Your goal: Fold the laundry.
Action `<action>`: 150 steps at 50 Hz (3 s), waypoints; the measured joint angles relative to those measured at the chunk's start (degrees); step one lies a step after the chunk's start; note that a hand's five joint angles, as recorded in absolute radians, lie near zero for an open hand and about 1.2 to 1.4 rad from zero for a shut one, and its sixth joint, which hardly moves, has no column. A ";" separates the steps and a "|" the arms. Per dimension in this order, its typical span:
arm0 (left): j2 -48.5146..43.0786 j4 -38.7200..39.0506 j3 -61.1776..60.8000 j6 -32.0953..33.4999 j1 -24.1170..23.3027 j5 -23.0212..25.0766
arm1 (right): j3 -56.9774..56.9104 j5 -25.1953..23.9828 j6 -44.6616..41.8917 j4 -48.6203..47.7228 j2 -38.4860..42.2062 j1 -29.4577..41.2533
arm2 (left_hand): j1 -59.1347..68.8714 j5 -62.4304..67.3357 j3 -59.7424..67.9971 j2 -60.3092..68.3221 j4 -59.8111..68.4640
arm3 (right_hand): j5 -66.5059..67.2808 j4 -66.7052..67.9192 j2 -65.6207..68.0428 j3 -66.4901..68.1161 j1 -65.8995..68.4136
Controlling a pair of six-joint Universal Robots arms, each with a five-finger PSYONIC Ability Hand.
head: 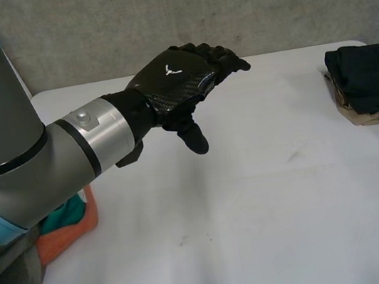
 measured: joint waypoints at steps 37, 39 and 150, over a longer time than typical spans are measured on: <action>12.00 5.17 -6.28 1.71 9.96 -26.36 | 32.12 31.81 -17.03 18.96 -53.51 23.66 | 0.00 0.00 0.00 0.00 0.00 | -5.10 -2.93 -2.70 -4.40 -2.02; 13.29 5.56 -9.86 4.41 14.18 -29.09 | 38.45 26.18 -13.81 17.67 -55.93 27.96 | 0.00 -0.01 0.00 0.00 0.00 | -5.10 -2.93 -2.69 -4.40 -2.02; -14.56 9.12 -12.58 23.58 14.75 -39.05 | 35.37 65.39 -25.82 35.95 -36.90 67.89 | 51.52 52.07 55.88 56.74 56.75 | 44.96 51.16 51.10 51.04 44.40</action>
